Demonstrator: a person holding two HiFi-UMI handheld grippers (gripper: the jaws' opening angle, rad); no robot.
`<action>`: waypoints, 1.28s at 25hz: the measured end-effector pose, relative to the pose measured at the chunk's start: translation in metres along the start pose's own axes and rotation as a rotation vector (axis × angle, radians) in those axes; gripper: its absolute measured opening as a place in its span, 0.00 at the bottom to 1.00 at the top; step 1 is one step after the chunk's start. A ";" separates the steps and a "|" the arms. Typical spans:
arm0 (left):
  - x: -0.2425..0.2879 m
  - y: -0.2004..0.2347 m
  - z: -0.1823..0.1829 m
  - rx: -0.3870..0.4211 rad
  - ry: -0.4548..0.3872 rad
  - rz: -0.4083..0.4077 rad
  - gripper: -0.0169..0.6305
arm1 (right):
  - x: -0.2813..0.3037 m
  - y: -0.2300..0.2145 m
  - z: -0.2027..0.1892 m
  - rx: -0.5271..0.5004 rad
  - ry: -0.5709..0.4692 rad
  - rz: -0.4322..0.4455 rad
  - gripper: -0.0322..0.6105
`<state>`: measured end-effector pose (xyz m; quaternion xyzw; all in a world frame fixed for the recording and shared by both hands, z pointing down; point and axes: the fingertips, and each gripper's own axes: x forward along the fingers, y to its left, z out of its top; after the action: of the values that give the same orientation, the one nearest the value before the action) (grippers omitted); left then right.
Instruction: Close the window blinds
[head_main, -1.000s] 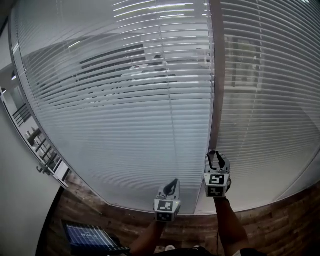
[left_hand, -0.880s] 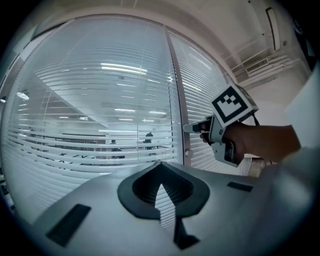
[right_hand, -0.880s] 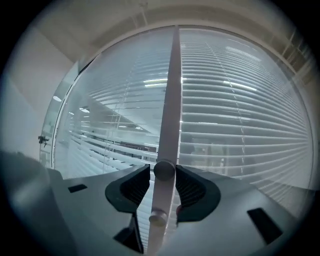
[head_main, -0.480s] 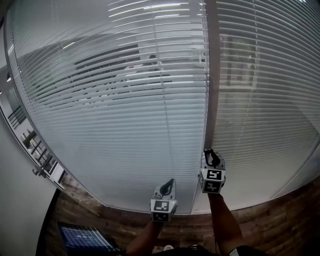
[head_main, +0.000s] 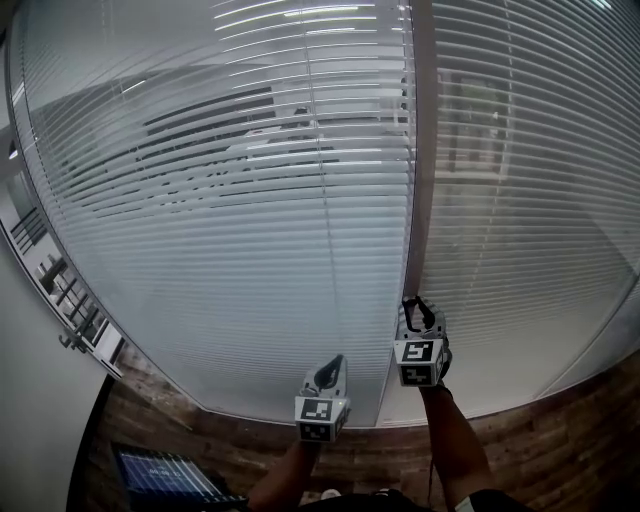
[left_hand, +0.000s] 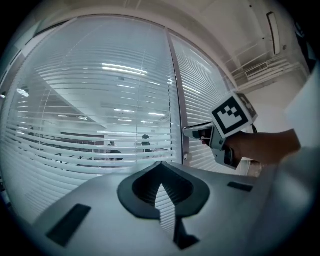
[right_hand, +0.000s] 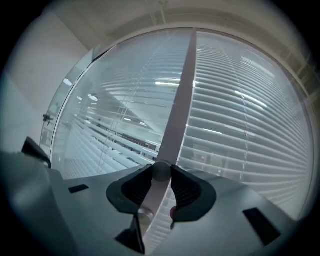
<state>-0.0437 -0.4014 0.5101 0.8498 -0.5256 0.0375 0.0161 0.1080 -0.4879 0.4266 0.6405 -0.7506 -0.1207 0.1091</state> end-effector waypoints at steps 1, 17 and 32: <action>0.000 0.001 -0.001 0.002 0.004 0.000 0.03 | 0.000 0.001 0.001 -0.062 0.003 0.008 0.25; -0.009 0.015 0.000 0.025 0.000 0.042 0.03 | 0.005 0.009 -0.008 -0.707 0.073 0.076 0.25; -0.003 0.000 0.000 0.035 0.003 0.011 0.03 | 0.004 0.014 -0.014 -1.257 0.091 0.085 0.25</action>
<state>-0.0448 -0.3989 0.5101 0.8469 -0.5295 0.0482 0.0016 0.0989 -0.4902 0.4445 0.4284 -0.5557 -0.5069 0.5008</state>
